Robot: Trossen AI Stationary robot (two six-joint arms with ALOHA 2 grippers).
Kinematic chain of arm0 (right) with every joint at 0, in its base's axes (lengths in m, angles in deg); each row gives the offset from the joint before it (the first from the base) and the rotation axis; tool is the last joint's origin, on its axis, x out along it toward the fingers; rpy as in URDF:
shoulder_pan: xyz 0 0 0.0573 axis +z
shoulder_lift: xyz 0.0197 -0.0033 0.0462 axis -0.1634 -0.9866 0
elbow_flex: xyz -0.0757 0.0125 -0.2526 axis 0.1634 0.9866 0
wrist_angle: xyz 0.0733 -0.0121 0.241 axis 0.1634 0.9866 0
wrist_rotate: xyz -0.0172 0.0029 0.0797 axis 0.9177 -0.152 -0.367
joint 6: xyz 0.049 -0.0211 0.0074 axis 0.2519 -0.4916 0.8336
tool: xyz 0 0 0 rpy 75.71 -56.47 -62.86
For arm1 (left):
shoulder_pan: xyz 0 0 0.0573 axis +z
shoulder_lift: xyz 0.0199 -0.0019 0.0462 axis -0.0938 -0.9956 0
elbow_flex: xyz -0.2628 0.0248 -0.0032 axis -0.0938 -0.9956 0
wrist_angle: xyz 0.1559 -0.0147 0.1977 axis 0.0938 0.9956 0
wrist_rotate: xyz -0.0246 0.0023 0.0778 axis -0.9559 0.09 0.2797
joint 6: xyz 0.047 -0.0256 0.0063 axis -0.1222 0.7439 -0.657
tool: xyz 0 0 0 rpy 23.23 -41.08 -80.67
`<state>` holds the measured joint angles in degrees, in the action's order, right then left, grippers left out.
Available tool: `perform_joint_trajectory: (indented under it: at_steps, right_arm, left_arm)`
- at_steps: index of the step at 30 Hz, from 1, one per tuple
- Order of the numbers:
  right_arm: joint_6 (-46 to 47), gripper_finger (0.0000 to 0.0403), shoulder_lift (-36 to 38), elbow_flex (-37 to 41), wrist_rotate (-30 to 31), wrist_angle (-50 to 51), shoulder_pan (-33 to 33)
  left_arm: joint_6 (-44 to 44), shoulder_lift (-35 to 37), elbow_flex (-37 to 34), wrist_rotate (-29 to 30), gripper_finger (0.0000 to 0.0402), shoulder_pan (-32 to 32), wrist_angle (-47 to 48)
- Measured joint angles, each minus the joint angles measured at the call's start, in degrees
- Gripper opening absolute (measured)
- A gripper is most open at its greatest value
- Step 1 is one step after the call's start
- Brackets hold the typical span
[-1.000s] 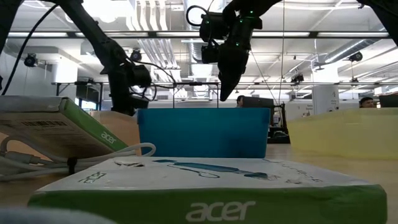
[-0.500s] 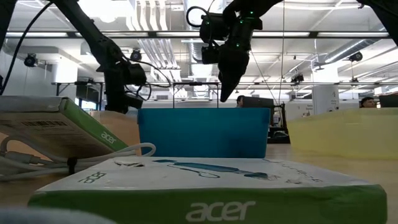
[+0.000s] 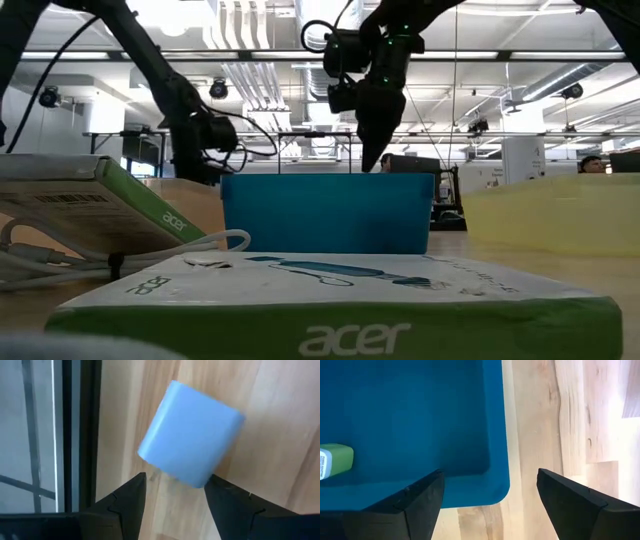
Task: Pick and place items into bin
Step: Put the white adapter charger into the blue bin
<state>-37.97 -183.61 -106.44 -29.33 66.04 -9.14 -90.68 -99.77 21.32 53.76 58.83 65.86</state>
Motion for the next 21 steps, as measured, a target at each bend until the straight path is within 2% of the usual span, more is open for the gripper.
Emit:
perform_joint_trajectory:
  at_steps: [10,14,16,18,21]
  right_arm:
    - [-0.35,0.0301,0.00,0.04,0.00,-0.37,0.00]
    - [-0.45,0.0297,0.00,0.06,0.02,-5.76,0.00]
    - [0.36,0.0290,-0.01,-0.55,-0.14,-9.97,-0.39]
    - [2.43,0.0277,-0.73,-2.43,-3.42,-12.56,-1.64]
    - [9.34,0.0254,-3.46,-6.56,-12.09,-12.74,-5.57]
  left_arm:
    - [-4.31,4.20,0.84,-0.67,0.0185,-1.66,-4.45]
    - [-3.75,4.42,0.84,0.17,0.0185,-1.64,-3.73]
    - [2.14,5.18,0.88,0.92,0.0185,-1.64,-1.94]
    - [14.11,5.50,2.04,-0.66,0.0184,-1.13,2.27]
    - [33.48,6.17,2.15,-10.79,0.0173,0.93,5.90]
